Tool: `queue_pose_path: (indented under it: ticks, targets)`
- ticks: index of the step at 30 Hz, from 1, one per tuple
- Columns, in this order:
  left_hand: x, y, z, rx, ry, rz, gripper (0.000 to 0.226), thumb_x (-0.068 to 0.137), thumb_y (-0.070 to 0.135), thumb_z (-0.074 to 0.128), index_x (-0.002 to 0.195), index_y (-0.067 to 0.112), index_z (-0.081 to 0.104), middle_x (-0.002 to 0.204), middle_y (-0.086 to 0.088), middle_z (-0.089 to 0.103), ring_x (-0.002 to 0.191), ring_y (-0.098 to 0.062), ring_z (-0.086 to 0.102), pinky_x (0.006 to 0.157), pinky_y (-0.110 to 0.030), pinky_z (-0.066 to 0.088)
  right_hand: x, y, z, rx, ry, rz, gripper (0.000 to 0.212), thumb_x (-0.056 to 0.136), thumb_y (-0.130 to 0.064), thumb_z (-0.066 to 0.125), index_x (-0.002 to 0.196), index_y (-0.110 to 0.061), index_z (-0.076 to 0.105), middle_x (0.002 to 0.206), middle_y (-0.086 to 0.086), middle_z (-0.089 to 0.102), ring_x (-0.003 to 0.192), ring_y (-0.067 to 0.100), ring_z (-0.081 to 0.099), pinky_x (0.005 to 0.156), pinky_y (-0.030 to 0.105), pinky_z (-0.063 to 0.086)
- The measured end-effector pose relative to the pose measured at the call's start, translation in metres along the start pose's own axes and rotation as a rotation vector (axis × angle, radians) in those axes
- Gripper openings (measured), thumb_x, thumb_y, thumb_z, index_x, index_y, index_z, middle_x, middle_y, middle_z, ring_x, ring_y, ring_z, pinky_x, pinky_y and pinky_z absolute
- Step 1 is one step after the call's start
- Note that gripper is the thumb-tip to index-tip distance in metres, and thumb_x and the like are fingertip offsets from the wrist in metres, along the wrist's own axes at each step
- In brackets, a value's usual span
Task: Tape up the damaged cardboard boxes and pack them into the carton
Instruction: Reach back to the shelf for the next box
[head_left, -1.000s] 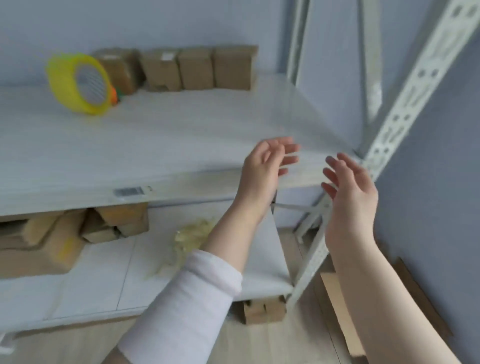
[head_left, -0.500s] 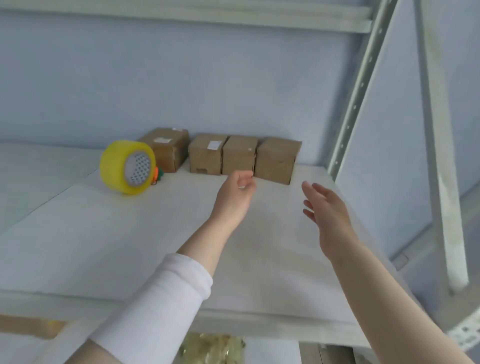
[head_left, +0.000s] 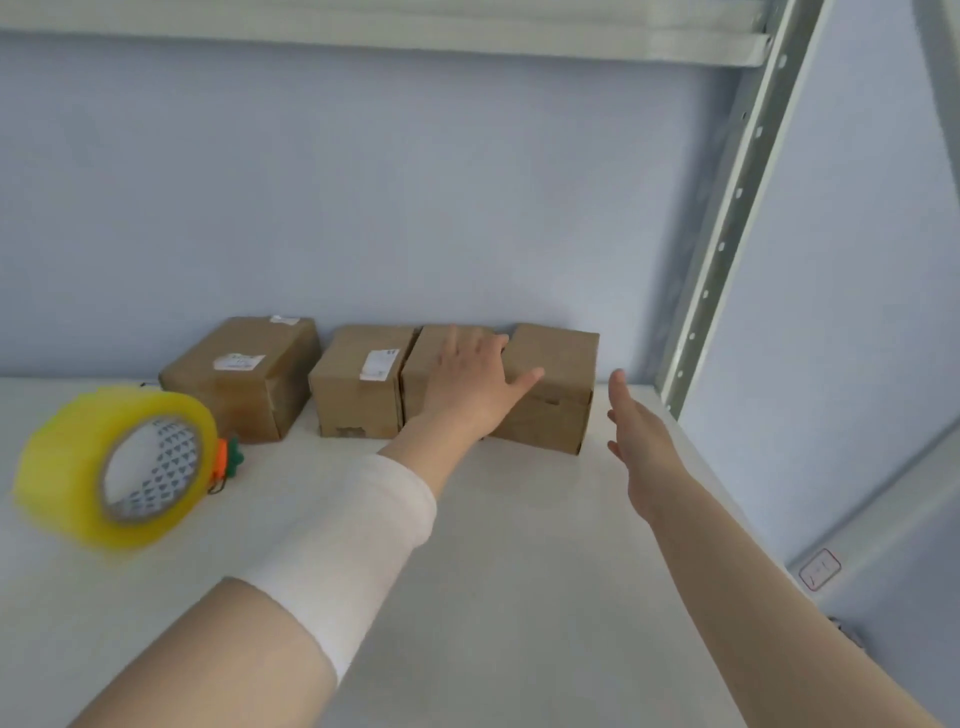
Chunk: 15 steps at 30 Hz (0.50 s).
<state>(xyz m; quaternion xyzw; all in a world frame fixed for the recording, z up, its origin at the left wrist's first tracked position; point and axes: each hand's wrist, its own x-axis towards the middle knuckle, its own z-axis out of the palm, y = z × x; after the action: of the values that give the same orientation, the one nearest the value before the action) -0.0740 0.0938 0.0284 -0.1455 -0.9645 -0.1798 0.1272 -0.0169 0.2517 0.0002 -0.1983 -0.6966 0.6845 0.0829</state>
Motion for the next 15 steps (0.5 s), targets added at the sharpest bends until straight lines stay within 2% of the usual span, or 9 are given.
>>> queue_pose_path:
  ticks: [2,4,6,7,9,11,12,14,15]
  targets:
    - [0.013,-0.004,0.007,0.055,-0.089,0.037,0.074,0.089,0.065,0.031,0.146,0.018,0.026,0.154,-0.004,0.026,0.146,-0.028,-0.001,0.116,-0.043,0.007,0.015,-0.001,0.006,-0.005,0.026,0.030,0.072,0.091,-0.064,0.028,0.145,-0.017,0.030,0.150,-0.002,0.033,0.136,0.023,0.034,0.109,0.036,0.023]
    - [0.020,-0.007,0.015,0.087,-0.105,0.085,0.074,0.089,0.067,0.028,0.144,0.018,0.031,0.151,-0.006,0.033,0.146,-0.028,0.002,0.116,-0.043,0.004,0.024,0.002,0.011,-0.010,0.043,0.031,0.062,0.096,-0.056,0.023,0.140,-0.015,0.040,0.145,0.001,0.041,0.130,0.022,0.040,0.107,0.035,0.026]
    - [0.023,-0.006,0.019,0.073,-0.062,0.114,0.073,0.087,0.069,0.028,0.139,0.019,0.038,0.146,-0.008,0.042,0.145,-0.028,0.011,0.117,-0.041,0.003,0.026,0.005,0.015,-0.003,0.043,-0.011,0.046,0.100,-0.046,0.022,0.118,-0.020,0.056,0.123,-0.001,0.055,0.106,0.011,0.052,0.096,0.029,0.034]
    - [0.024,-0.005,0.020,0.051,-0.042,0.112,0.074,0.085,0.071,0.029,0.137,0.020,0.040,0.144,-0.009,0.044,0.144,-0.027,0.013,0.117,-0.040,0.004,0.026,0.006,0.017,0.014,0.049,-0.025,0.038,0.101,-0.044,0.023,0.105,-0.026,0.056,0.109,-0.007,0.057,0.093,0.005,0.052,0.090,0.027,0.034]
    - [0.024,0.000,0.020,-0.007,-0.027,0.085,0.079,0.080,0.077,0.032,0.135,0.022,0.042,0.143,-0.010,0.044,0.144,-0.027,0.014,0.116,-0.039,0.004,0.024,0.006,0.017,0.060,0.058,-0.029,0.025,0.100,-0.044,0.029,0.100,-0.031,0.050,0.091,-0.018,0.051,0.090,0.004,0.048,0.090,0.027,0.034]
    - [0.019,0.010,0.017,-0.070,-0.027,0.054,0.088,0.073,0.083,0.034,0.136,0.022,0.041,0.143,-0.010,0.043,0.144,-0.028,0.014,0.116,-0.040,0.005,0.019,0.003,0.012,0.133,0.037,-0.042,0.022,0.097,-0.047,0.037,0.107,-0.032,0.049,0.090,-0.024,0.050,0.093,0.005,0.049,0.090,0.028,0.039]
    - [0.015,0.015,0.014,-0.109,-0.018,0.042,0.093,0.069,0.085,0.035,0.136,0.022,0.039,0.144,-0.008,0.042,0.144,-0.027,0.014,0.117,-0.040,0.007,0.014,0.000,0.010,0.197,0.024,-0.055,0.024,0.096,-0.046,0.041,0.111,-0.031,0.051,0.093,-0.024,0.054,0.092,0.004,0.054,0.085,0.028,0.043]
    - [0.007,0.027,0.008,-0.231,0.022,0.012,0.098,0.063,0.087,0.041,0.135,0.021,0.039,0.141,-0.004,0.044,0.140,-0.025,0.023,0.116,-0.040,0.017,0.002,-0.008,0.008,0.307,0.005,-0.119,0.027,0.094,-0.043,0.048,0.119,-0.033,0.051,0.105,-0.014,0.060,0.097,0.007,0.060,0.077,0.029,0.051]
    - [0.003,0.034,0.004,-0.313,0.043,-0.010,0.098,0.060,0.086,0.046,0.133,0.021,0.040,0.138,-0.002,0.045,0.135,-0.022,0.031,0.112,-0.039,0.025,-0.005,-0.012,0.007,0.319,0.006,-0.164,0.027,0.092,-0.043,0.051,0.119,-0.037,0.051,0.114,-0.009,0.060,0.102,0.009,0.061,0.080,0.031,0.052]
